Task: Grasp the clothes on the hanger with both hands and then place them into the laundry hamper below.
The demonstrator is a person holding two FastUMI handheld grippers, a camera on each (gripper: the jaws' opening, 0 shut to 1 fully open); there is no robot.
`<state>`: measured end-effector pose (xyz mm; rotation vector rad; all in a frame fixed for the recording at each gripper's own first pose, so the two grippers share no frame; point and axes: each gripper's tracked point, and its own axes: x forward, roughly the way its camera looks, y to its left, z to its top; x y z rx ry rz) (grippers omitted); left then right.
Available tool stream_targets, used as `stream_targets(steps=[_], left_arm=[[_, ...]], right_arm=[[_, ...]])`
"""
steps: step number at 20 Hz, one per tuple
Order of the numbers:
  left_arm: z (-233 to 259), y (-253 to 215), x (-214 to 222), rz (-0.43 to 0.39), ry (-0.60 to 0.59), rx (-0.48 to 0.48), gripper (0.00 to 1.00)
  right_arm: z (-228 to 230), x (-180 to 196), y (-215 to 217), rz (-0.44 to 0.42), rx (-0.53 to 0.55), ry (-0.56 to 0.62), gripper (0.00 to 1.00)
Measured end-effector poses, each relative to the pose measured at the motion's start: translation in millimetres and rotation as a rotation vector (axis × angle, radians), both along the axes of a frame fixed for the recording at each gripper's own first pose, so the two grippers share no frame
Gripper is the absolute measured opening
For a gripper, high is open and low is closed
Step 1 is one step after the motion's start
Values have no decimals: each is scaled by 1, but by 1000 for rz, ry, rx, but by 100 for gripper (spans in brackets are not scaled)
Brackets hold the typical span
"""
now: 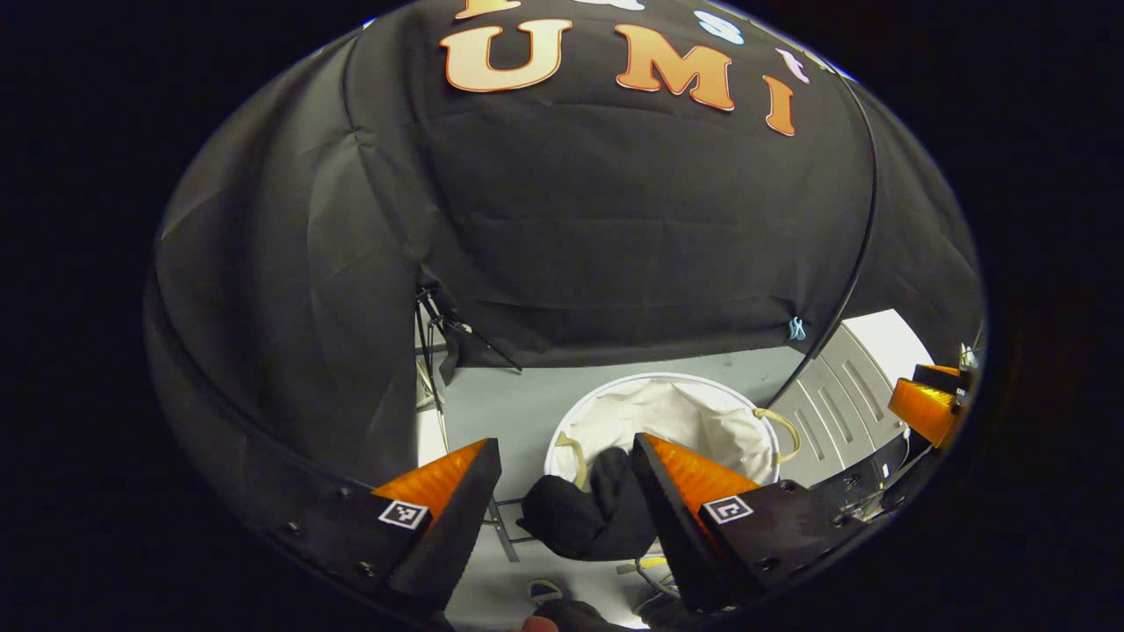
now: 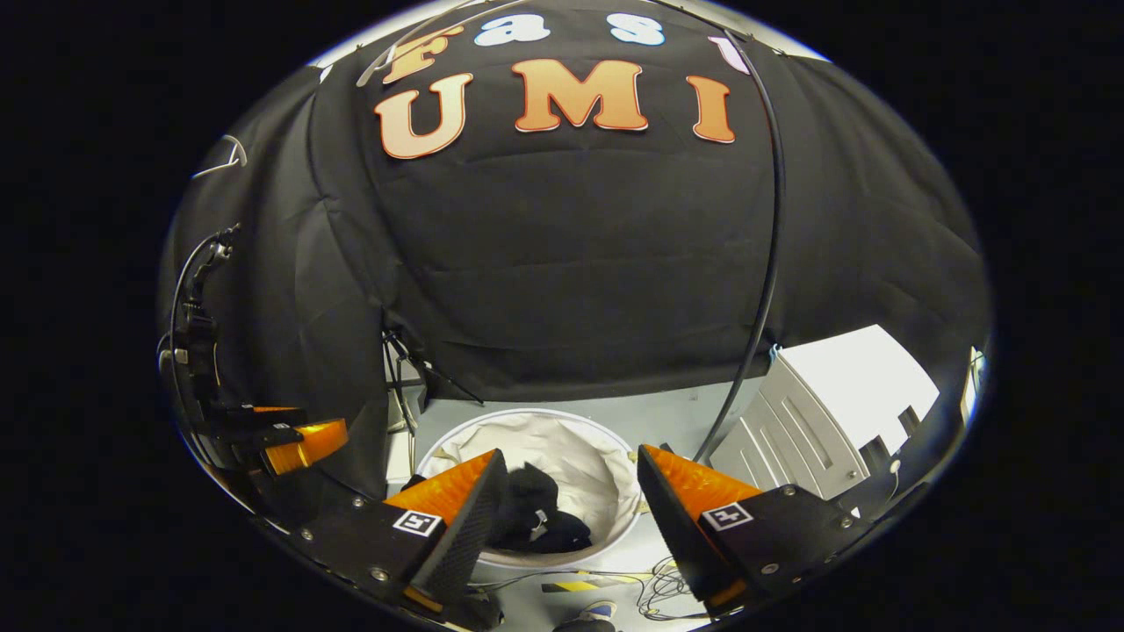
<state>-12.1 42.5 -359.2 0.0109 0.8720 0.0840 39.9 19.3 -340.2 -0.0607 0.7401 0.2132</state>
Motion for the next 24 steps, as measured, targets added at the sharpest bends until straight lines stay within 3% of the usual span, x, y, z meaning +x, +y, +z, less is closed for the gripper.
stream_targets(steps=[11, 19, 24], left_arm=[[39, 14, -30, 17, -68, 16, 98], [155, 32, -46, 74, -310, 16, 100], [245, 44, -33, 76, -474, 36, 96]], right_arm=[[26, -37, -9, -19, 0, -43, 92], [139, -53, -37, -72, 2, -221, 92], [218, -47, -44, -64, -13, -361, 92]])
